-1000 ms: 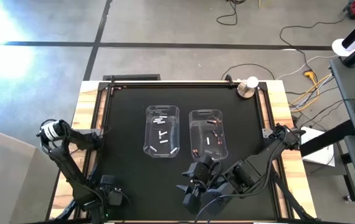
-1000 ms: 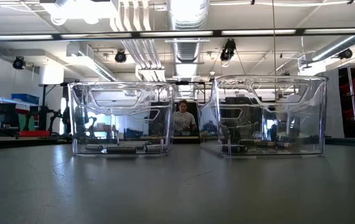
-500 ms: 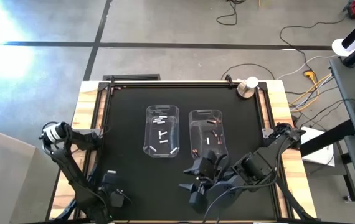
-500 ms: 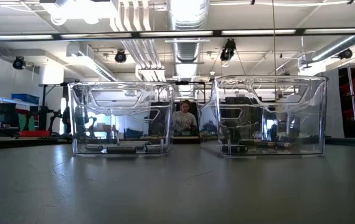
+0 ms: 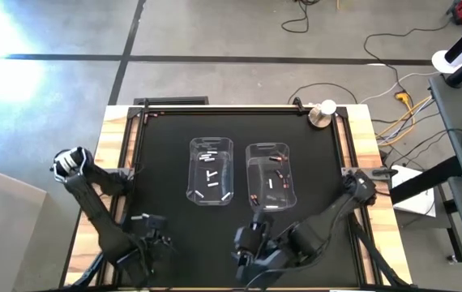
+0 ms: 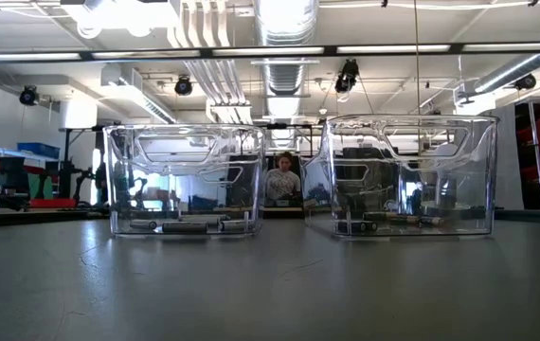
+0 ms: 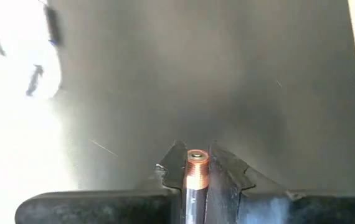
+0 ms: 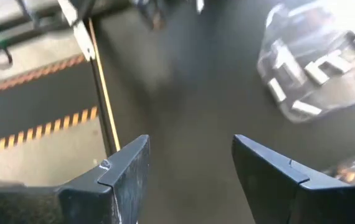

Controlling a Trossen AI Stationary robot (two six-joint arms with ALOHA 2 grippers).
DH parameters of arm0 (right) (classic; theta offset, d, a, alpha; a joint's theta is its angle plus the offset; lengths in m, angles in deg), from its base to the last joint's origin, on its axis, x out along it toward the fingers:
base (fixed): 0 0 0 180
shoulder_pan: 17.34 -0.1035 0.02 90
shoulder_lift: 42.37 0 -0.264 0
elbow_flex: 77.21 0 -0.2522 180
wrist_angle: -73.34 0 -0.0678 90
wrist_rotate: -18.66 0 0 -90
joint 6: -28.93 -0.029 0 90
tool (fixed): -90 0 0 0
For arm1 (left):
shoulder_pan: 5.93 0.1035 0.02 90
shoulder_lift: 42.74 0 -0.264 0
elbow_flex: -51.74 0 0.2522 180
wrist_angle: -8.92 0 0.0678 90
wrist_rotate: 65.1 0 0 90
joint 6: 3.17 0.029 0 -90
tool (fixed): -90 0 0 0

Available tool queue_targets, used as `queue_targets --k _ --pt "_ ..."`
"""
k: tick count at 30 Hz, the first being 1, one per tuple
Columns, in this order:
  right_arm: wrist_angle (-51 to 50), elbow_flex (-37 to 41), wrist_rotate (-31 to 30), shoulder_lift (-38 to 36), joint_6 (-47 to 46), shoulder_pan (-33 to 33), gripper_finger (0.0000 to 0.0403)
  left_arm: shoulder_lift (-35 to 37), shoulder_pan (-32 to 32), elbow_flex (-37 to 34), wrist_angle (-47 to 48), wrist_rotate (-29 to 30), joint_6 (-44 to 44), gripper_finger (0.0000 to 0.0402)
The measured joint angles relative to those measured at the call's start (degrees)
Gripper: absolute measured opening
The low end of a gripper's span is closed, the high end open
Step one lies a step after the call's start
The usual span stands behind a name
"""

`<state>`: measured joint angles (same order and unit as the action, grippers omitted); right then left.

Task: Sort batteries
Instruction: Put the black battery into the right transparent bin

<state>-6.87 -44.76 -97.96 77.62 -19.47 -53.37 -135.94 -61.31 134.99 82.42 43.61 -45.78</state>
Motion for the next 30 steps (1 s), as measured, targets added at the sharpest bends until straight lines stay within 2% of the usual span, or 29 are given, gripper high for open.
queue_targets --k 3,7,13,18,24,30 --pt "0.2 0.0 1.8 2.1 -0.7 0.0 0.0219 3.5 2.9 0.0 -0.8 3.4 1.0 0.0023" --pt "0.0 0.0 1.3 2.7 -1.0 0.0 0.0219 9.3 7.0 0.0 -5.5 7.1 1.7 0.0023" --pt "0.9 0.0 -4.6 0.8 0.5 0.0 0.0219 17.9 12.3 -0.3 -18.6 13.6 4.3 0.0024" --pt "9.7 0.0 -10.6 -0.6 6.6 0.8 0.0219 22.6 16.1 -2.5 -36.4 14.5 10.2 0.0024" --pt "25.3 -0.1 -11.6 -0.5 16.0 3.4 0.0219 24.1 19.8 -5.6 -57.0 13.3 16.4 0.0024" --pt "26.2 0.0 -13.6 -2.2 17.1 4.7 0.0219 24.0 20.0 -5.8 -68.4 13.1 21.8 0.0024"
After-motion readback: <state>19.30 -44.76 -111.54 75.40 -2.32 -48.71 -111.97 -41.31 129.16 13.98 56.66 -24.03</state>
